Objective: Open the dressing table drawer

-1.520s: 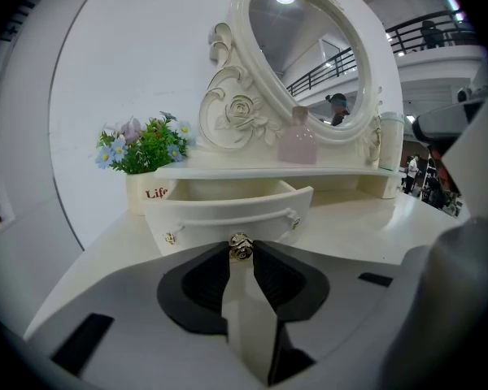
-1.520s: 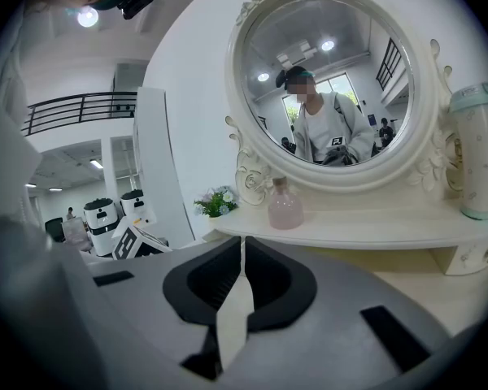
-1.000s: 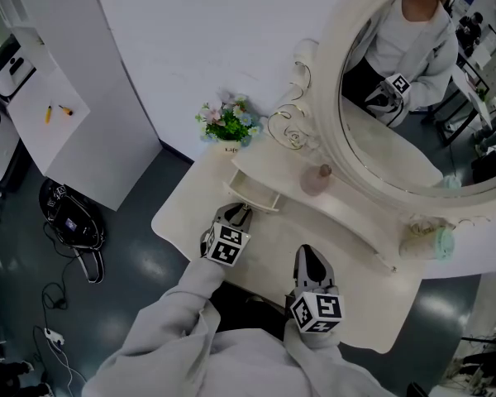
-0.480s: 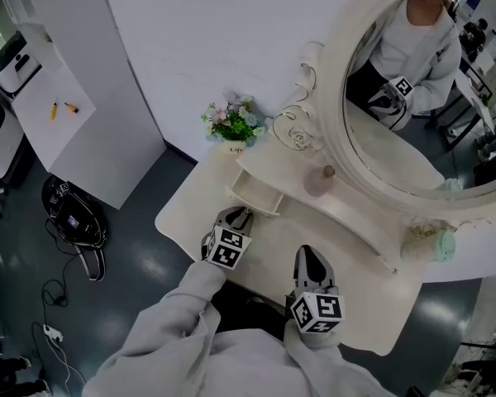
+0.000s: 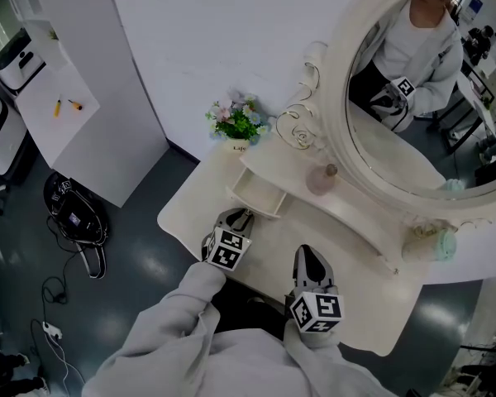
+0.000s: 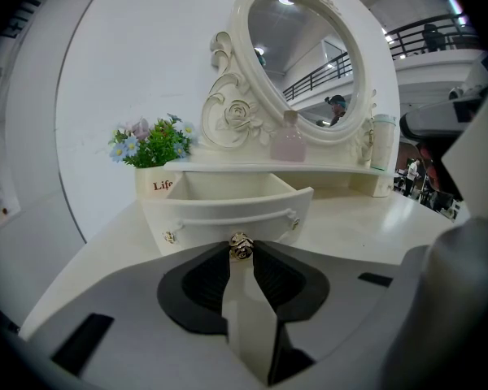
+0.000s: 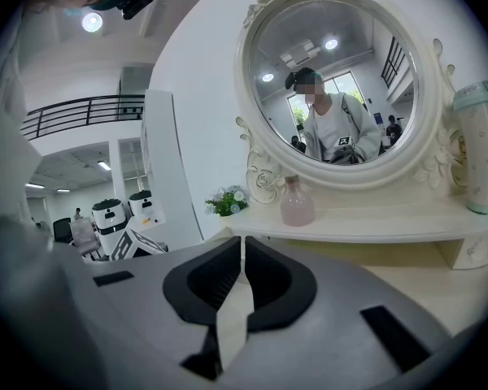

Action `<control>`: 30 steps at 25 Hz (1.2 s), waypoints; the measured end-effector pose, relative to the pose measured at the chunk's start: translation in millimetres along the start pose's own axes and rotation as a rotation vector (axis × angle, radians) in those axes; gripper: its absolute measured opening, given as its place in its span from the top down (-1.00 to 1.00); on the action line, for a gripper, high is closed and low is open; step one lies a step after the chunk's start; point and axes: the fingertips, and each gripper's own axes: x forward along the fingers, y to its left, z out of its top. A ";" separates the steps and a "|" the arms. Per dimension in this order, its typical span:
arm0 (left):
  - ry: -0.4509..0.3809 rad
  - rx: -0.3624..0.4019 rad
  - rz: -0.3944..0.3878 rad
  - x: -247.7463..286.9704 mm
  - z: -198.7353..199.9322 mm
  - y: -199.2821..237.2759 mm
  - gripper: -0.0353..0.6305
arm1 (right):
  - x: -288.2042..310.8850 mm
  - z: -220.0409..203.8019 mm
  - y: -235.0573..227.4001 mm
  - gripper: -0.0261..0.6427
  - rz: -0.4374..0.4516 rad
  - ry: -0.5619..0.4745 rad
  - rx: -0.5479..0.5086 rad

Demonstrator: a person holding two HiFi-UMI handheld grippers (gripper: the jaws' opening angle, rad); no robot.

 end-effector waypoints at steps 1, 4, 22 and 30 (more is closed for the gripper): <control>0.001 0.000 0.001 -0.9 -0.3 -0.3 0.59 | -0.2 0.1 0.7 0.80 0.002 0.000 -0.001; 0.006 -0.001 0.001 -2.9 -2.8 -1.0 0.59 | -1.1 -0.6 3.0 0.80 0.008 0.002 -0.002; 0.012 -0.023 0.000 -11.1 -8.1 -3.9 0.59 | -3.2 -1.9 7.2 0.80 0.034 0.003 -0.005; 0.014 -0.011 0.005 -11.4 -1.9 -3.7 0.59 | -3.6 -3.2 5.0 0.80 0.033 0.003 0.005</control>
